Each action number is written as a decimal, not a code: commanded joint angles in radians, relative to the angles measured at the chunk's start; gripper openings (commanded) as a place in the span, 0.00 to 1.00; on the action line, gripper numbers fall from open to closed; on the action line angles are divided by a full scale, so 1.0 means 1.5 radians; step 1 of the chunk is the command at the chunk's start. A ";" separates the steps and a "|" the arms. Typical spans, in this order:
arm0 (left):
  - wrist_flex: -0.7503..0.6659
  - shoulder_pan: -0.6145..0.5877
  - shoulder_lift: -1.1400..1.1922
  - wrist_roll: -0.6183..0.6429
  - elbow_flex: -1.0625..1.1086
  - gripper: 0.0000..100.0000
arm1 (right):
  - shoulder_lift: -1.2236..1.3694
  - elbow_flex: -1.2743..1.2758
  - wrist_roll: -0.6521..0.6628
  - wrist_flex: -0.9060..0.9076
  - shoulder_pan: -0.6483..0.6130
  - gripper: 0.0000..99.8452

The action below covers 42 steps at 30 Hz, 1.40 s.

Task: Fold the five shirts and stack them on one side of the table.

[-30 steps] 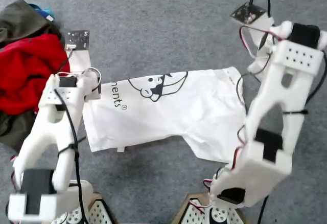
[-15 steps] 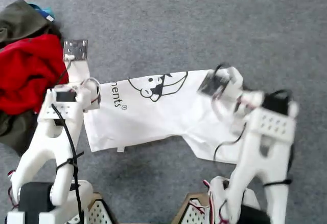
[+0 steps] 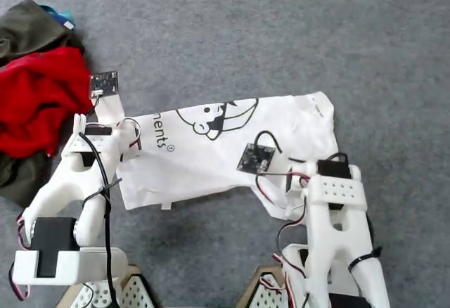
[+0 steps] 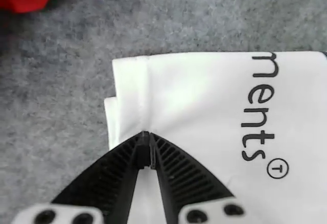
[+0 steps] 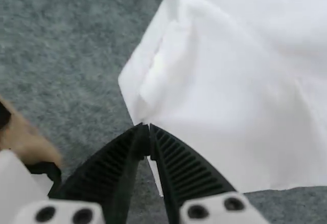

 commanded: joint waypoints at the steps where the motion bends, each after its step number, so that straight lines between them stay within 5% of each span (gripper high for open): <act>1: 0.004 -0.007 0.001 0.006 -0.027 0.03 | -0.016 0.001 -0.003 -0.007 -0.002 0.02; 12: 0.003 -0.006 0.001 0.006 -0.027 0.03 | -0.015 -0.269 -0.011 0.159 -0.001 0.02; 19: 0.003 -0.006 0.001 0.006 -0.026 0.03 | 0.040 -0.156 -0.128 0.039 -0.133 0.02; 29: 0.003 -0.007 0.001 0.006 -0.027 0.03 | 0.182 -0.077 -0.136 -0.053 -0.143 0.01; 42: 0.003 -0.007 0.001 0.006 -0.027 0.03 | 0.044 -0.236 -0.092 0.148 -0.084 0.01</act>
